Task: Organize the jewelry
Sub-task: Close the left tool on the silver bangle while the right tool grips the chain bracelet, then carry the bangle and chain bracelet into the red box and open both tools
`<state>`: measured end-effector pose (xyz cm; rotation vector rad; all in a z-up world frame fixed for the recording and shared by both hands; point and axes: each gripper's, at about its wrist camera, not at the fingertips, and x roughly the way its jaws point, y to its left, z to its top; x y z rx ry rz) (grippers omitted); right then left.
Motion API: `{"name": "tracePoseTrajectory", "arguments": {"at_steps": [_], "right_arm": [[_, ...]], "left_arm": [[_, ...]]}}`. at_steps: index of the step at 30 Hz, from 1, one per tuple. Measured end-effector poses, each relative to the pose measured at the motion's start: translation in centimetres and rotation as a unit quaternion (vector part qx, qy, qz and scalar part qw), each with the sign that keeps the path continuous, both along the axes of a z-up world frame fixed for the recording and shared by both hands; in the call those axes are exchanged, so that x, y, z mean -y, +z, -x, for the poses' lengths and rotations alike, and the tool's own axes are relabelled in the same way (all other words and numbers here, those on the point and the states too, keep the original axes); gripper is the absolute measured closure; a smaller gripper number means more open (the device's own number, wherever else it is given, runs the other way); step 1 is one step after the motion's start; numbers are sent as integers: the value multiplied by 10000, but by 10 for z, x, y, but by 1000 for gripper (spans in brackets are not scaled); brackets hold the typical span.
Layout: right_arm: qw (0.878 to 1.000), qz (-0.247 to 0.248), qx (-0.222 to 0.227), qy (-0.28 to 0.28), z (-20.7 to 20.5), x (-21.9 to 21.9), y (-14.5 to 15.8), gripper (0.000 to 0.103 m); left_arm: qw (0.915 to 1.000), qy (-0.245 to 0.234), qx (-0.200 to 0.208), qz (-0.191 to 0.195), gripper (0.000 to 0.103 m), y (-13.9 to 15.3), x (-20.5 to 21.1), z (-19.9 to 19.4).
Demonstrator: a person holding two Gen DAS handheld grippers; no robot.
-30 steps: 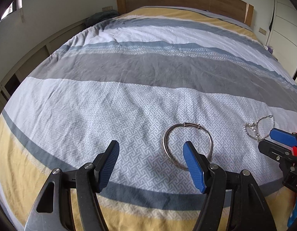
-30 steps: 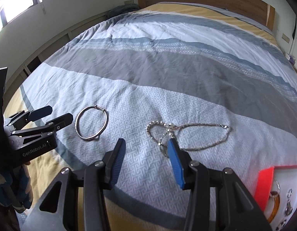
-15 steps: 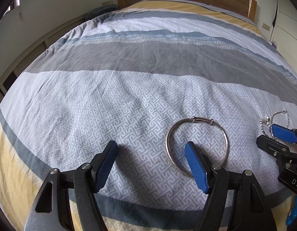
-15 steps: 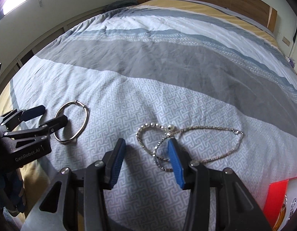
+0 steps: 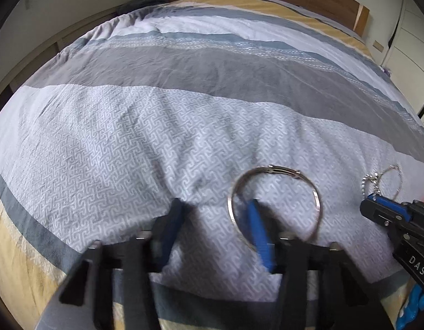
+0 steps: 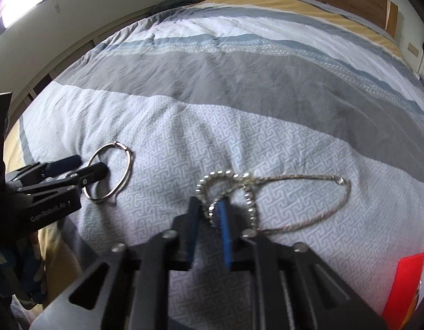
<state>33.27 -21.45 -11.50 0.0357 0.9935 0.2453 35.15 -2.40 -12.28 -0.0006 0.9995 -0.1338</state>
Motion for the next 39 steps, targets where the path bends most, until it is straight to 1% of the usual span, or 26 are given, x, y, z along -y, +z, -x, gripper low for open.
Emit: {"name": "tracePoseTrajectory", "arguments": {"at_steps": [1,2,3,6,12,17,23,29,34,39], "right_arm": [[10000,-34,-12,7,2,1,2,98],[10000,-60,-7,-5,5,2,3,98],[10000,-81,2,-15,7,2,5,98],[9998,-200,60,-62,16,8,15,99],[9986,-426,254,-183,39,20,45,100],[9970,-549,487,-228,67,25,81,100],[9947,-600,797,-241,109,28,128,100],[9916,-521,1151,-280,156,35,177,100],[9874,-435,1467,-403,194,52,210,100],[9826,-295,1711,-657,227,84,235,100]], "left_arm": [[10000,-33,-12,7,78,1,2,1],[10000,-74,-28,20,88,3,4,3],[9999,-93,-42,36,94,4,5,4],[9998,-40,-35,166,99,11,4,9],[9997,-127,108,199,99,33,7,33],[9993,-238,267,122,99,57,7,59],[9981,-352,505,31,99,96,5,94],[9958,-452,795,24,99,138,6,134],[9919,-631,1100,67,99,176,20,164],[9863,-915,1367,132,99,209,51,187]]}}
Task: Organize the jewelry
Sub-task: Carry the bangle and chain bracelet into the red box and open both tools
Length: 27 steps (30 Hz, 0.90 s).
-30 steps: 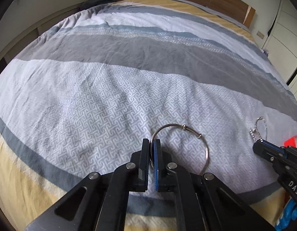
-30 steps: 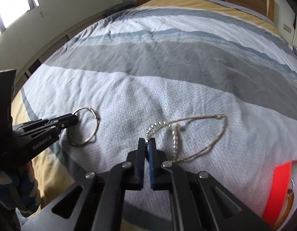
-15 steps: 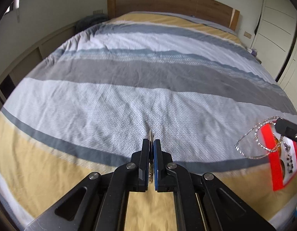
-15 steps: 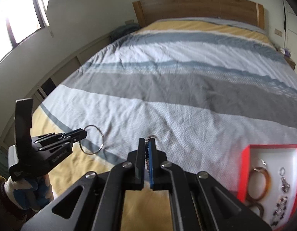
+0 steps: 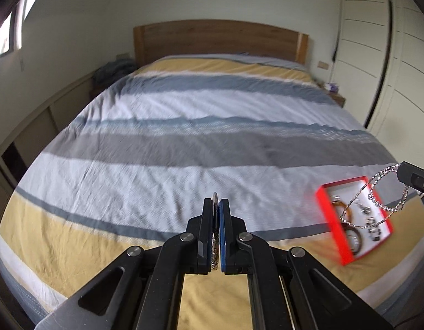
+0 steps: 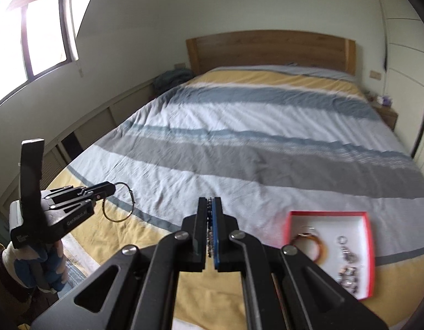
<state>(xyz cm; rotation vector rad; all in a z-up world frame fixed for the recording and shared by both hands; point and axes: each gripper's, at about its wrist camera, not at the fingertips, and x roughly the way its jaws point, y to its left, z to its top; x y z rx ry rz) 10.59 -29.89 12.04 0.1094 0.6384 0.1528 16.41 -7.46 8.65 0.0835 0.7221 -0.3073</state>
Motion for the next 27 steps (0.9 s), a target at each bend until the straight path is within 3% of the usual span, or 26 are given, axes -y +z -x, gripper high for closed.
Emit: {"name": "tracePoseTrajectory", "arguments": {"at_steps": [6,13,20,27], "right_arm": [[9988,23,77,-474,21,51,8,100],[9948,50,-91,-1015,12,116,-13,100],[9894,-1,-324,-1419,-21,174,-54,100],[9837,30,-649,-1675,-66,211,-112,100]], "left_arm": [[9987,-485,74,103,99,17,57,17],[9934,-1142,-34,54,99,9,146,18],[9840,-1771,-152,-100,99,-20,240,-7],[9770,-2043,-557,-231,99,-81,305,-43]]}}
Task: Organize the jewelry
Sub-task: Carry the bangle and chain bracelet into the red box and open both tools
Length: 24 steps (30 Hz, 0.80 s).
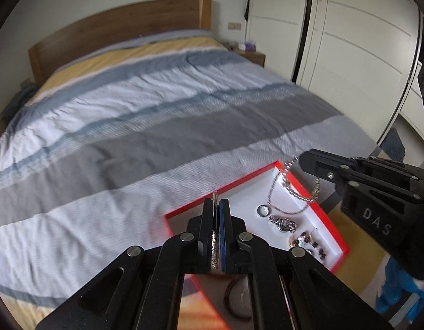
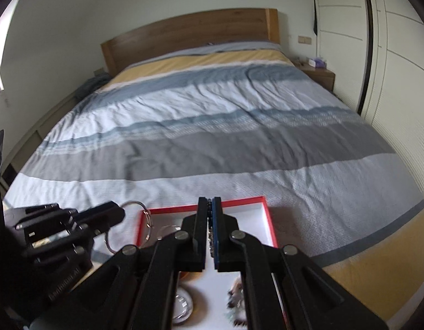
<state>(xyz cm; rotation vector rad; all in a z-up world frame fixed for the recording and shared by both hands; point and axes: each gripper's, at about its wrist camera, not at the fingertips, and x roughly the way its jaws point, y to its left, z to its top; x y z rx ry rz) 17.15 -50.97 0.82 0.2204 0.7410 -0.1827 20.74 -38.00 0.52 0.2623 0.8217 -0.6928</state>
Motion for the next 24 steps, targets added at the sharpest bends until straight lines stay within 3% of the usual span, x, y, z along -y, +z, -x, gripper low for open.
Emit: {"name": "tracePoseTrajectory", "arguments": {"at_steps": [4,7,10,15,20,24], "right_arm": [[9997,-41,-196,-124,-18,13,-33,100],[9991,-54,-367,-207,-24,18,-58,100],[9981,-106,-517,-333,-24,24,-76,100],[9965,-192,-625,-513,-11,39,-86,100],[9960,-224,-718,-475,-3,45,-88,100],[9955,-282,-813,-408,0,45,-94,99]], "left_arm": [[9998,-119,-127,-83,99,-32,23,-14],[9998,-196,7,-11,99,-39,28,-15],[9988,-448,-111,138,99,-42,35,-10],[9964,-765,-352,101,99,-59,38,10],[9939,-767,-785,66,99,-83,35,12],[9929,-776,-903,-5,99,-94,37,14]]}}
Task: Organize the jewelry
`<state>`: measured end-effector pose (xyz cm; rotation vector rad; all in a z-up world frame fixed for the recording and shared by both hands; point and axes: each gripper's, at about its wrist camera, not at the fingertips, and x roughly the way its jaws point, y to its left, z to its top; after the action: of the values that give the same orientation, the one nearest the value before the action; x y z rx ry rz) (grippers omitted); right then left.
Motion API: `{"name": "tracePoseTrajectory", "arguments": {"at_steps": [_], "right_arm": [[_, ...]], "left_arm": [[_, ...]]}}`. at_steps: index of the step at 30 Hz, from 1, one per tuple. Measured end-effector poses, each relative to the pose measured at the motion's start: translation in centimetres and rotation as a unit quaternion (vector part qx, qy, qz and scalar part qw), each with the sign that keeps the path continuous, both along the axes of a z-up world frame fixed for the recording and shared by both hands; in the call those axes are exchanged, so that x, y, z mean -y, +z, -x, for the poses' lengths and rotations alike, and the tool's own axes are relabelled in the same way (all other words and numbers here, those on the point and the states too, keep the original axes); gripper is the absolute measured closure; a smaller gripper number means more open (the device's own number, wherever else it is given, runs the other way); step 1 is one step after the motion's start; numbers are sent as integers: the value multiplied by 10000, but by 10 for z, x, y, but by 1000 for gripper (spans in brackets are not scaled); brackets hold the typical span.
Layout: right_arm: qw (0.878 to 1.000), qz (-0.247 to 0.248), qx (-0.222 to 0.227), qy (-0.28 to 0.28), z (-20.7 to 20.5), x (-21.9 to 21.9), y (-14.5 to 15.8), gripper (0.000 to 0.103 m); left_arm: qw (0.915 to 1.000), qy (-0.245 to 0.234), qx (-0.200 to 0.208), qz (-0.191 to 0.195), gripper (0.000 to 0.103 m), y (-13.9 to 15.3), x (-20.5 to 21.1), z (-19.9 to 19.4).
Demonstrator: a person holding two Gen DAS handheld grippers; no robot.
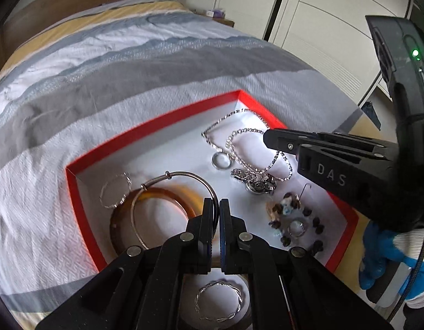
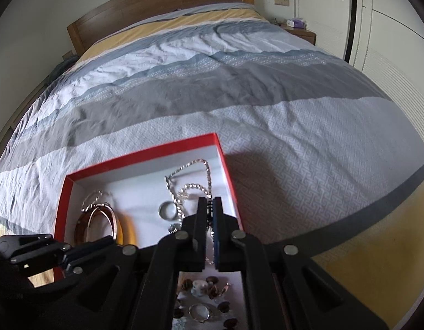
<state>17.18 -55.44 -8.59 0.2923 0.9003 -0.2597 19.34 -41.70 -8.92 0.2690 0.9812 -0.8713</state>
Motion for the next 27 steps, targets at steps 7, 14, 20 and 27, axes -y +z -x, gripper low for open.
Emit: {"name": "tracePoseTrajectory", "arguments": {"at_steps": [7,14,20,27], "right_arm": [[9999,-74,-148,-13,5,1,-11,97],[9999,-12,-150,-31,12,0,0,93],[9999,98,22,-60,28,-5,29,79],[9993,70,355,-130,57,-22,78,79]], "left_arm": [[9999,-7,-128,-14,99,-10,-4,2],[9998,-13,-38,205,58,5,-11,7],[9994,86,256,220,51,33,-27,14],[9937,679,887,-22,50,80,-83,23]]}}
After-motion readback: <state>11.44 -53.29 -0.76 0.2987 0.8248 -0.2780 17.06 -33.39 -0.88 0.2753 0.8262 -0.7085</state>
